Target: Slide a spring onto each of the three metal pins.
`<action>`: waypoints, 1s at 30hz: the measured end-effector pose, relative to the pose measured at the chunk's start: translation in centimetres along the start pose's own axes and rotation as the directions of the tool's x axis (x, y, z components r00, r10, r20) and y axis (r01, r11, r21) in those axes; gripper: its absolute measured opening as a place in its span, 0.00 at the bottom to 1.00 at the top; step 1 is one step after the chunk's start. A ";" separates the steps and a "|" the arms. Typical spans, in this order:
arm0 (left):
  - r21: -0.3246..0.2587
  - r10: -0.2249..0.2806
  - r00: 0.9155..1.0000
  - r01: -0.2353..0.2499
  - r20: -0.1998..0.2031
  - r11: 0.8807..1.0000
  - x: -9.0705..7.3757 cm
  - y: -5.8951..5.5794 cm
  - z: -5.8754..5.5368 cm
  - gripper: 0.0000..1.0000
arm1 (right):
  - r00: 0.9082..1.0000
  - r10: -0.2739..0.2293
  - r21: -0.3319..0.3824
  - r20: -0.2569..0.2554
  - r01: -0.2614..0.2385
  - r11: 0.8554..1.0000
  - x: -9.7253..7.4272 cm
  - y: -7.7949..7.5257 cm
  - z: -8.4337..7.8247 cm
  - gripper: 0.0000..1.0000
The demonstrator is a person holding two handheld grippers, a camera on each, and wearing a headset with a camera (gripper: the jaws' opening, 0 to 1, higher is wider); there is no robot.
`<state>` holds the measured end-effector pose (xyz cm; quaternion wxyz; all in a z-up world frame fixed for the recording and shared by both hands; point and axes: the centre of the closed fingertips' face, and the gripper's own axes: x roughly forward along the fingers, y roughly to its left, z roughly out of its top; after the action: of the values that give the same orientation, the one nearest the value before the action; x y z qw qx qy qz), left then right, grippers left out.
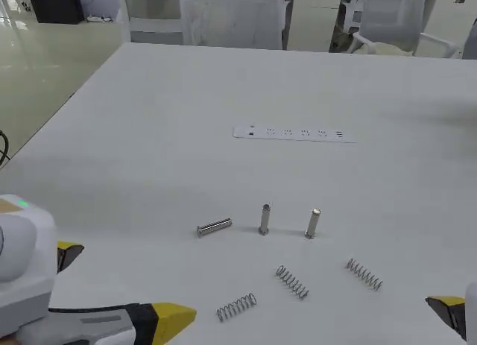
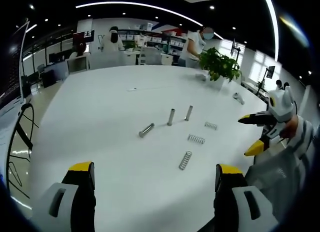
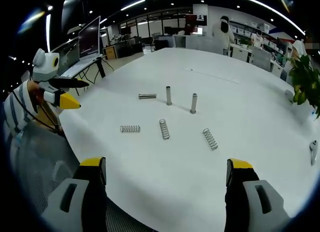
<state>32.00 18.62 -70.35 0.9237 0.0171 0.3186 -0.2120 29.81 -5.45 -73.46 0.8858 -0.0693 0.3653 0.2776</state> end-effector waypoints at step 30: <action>0.153 -0.016 0.999 0.023 -0.050 0.988 4.0 1.1 3.1 0.96 | 0.998 -0.027 0.035 0.053 0.025 0.999 -0.2 -0.3 1.2 0.99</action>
<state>37.06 17.65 -70.36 0.9095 0.0901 0.3239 -0.2445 30.60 -5.43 -72.50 0.8999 -0.0513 0.3452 0.2613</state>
